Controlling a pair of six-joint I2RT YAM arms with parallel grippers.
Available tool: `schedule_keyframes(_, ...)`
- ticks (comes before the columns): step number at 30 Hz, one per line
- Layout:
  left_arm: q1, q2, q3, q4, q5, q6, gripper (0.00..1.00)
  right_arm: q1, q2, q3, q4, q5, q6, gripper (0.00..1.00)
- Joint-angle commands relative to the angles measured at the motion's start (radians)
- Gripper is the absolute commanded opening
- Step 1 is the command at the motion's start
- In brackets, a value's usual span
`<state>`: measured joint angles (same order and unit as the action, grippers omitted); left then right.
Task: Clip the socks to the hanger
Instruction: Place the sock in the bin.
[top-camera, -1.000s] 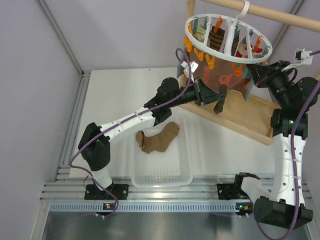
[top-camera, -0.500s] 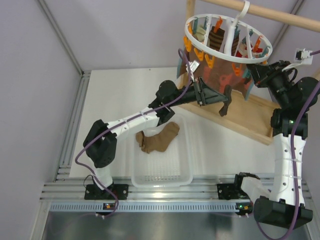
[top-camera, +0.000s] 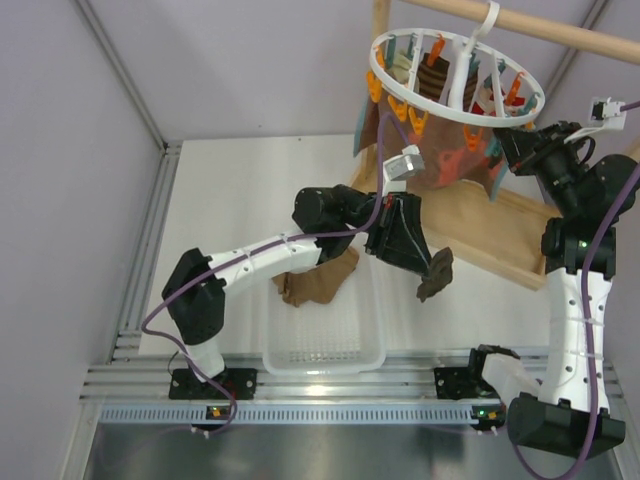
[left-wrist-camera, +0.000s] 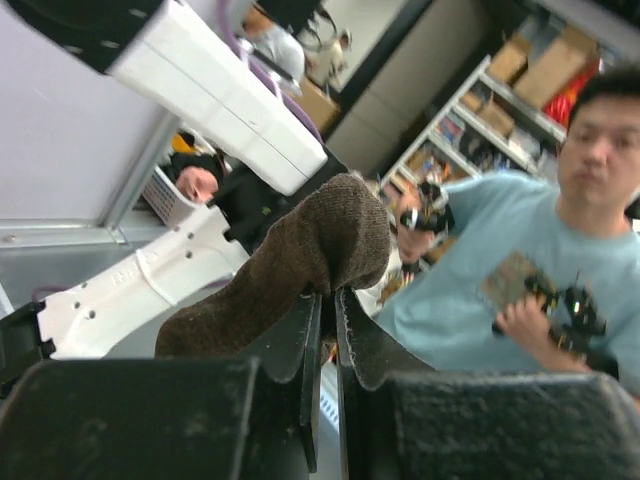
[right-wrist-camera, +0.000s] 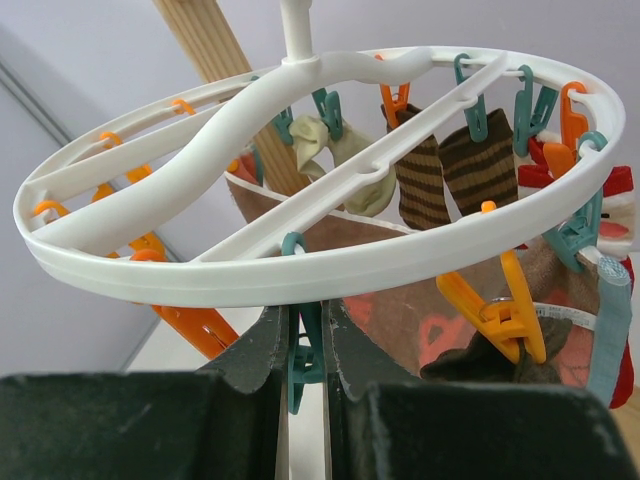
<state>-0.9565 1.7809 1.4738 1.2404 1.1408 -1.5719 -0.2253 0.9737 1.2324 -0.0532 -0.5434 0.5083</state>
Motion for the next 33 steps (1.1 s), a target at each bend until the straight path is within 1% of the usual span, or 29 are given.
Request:
schedule_keyframes(1,-0.008,-0.055,0.085,0.456,0.126,0.013,0.00,-0.006,-0.006,-0.004,-0.054,-0.007,0.009,0.00)
schedule_keyframes(3,-0.013,-0.054,0.112,0.456,0.131,0.012,0.00,-0.005,-0.006,-0.008,-0.056,-0.007,0.009,0.00)
schedule_keyframes(10,-0.021,-0.051,0.137,0.452,0.162,0.032,0.00,-0.006,-0.004,-0.007,-0.057,-0.012,0.002,0.00)
schedule_keyframes(12,-0.021,-0.052,0.129,0.423,0.184,0.058,0.00,-0.006,-0.001,-0.004,-0.056,-0.012,0.001,0.00)
schedule_keyframes(13,-0.018,-0.058,0.119,0.372,0.197,0.087,0.00,-0.006,0.002,-0.001,-0.057,-0.015,0.001,0.00)
schedule_keyframes(14,-0.011,-0.066,0.105,0.364,0.214,0.096,0.00,-0.006,0.003,0.001,-0.059,-0.015,0.001,0.00)
schedule_keyframes(15,-0.004,-0.077,0.058,0.357,0.227,0.108,0.00,-0.006,0.003,0.002,-0.060,-0.015,-0.002,0.00)
schedule_keyframes(16,0.010,-0.109,0.024,0.296,0.229,0.159,0.00,-0.006,0.003,0.002,-0.060,-0.013,-0.002,0.00)
schedule_keyframes(17,0.040,-0.129,-0.062,0.262,0.231,0.194,0.00,-0.006,0.002,0.002,-0.060,-0.013,-0.005,0.00)
schedule_keyframes(18,0.057,-0.153,-0.116,0.217,0.232,0.237,0.00,-0.006,0.000,0.001,-0.060,-0.015,-0.005,0.00)
schedule_keyframes(19,0.088,-0.213,-0.174,0.094,0.232,0.354,0.00,-0.006,-0.001,-0.004,-0.060,-0.015,-0.005,0.00)
schedule_keyframes(20,0.096,-0.242,-0.276,-0.030,0.238,0.437,0.01,-0.006,-0.001,-0.007,-0.059,-0.013,-0.004,0.00)
schedule_keyframes(21,0.105,-0.271,-0.320,-0.167,0.234,0.538,0.02,-0.006,0.002,-0.008,-0.059,-0.015,-0.004,0.00)
schedule_keyframes(22,0.133,-0.344,-0.358,-0.331,0.206,0.823,0.03,-0.006,0.000,-0.008,-0.059,-0.015,-0.002,0.00)
schedule_keyframes(23,0.143,-0.383,-0.380,-0.836,0.144,1.015,0.00,-0.006,0.002,-0.008,-0.060,-0.016,-0.001,0.00)
schedule_keyframes(24,0.147,-0.414,-0.363,-1.072,0.055,1.205,0.00,-0.005,0.002,-0.011,-0.059,-0.015,-0.001,0.00)
schedule_keyframes(25,0.148,-0.437,-0.351,-1.234,-0.089,1.430,0.00,-0.005,0.000,-0.008,-0.060,-0.015,-0.002,0.00)
schedule_keyframes(26,0.160,-0.436,-0.356,-1.300,-0.099,1.472,0.00,-0.006,0.000,-0.010,-0.063,-0.012,-0.004,0.00)
schedule_keyframes(27,0.176,-0.417,-0.356,-1.399,-0.120,1.489,0.00,-0.006,-0.001,-0.008,-0.065,-0.009,-0.010,0.00)
schedule_keyframes(28,0.203,-0.410,-0.357,-1.430,-0.209,1.439,0.00,-0.005,-0.001,-0.008,-0.069,-0.007,-0.011,0.00)
schedule_keyframes(29,0.216,-0.400,-0.360,-1.497,-0.264,1.408,0.00,-0.005,0.000,-0.008,-0.071,-0.007,-0.013,0.00)
schedule_keyframes(30,0.229,-0.390,-0.363,-1.524,-0.329,1.374,0.00,-0.006,0.003,-0.005,-0.073,-0.007,-0.013,0.00)
schedule_keyframes(31,0.258,-0.385,-0.365,-1.547,-0.440,1.289,0.00,-0.006,0.005,-0.005,-0.074,-0.007,-0.011,0.00)
schedule_keyframes(33,0.271,-0.377,-0.371,-1.634,-0.588,1.178,0.00,-0.006,0.008,-0.007,-0.074,-0.004,-0.011,0.00)
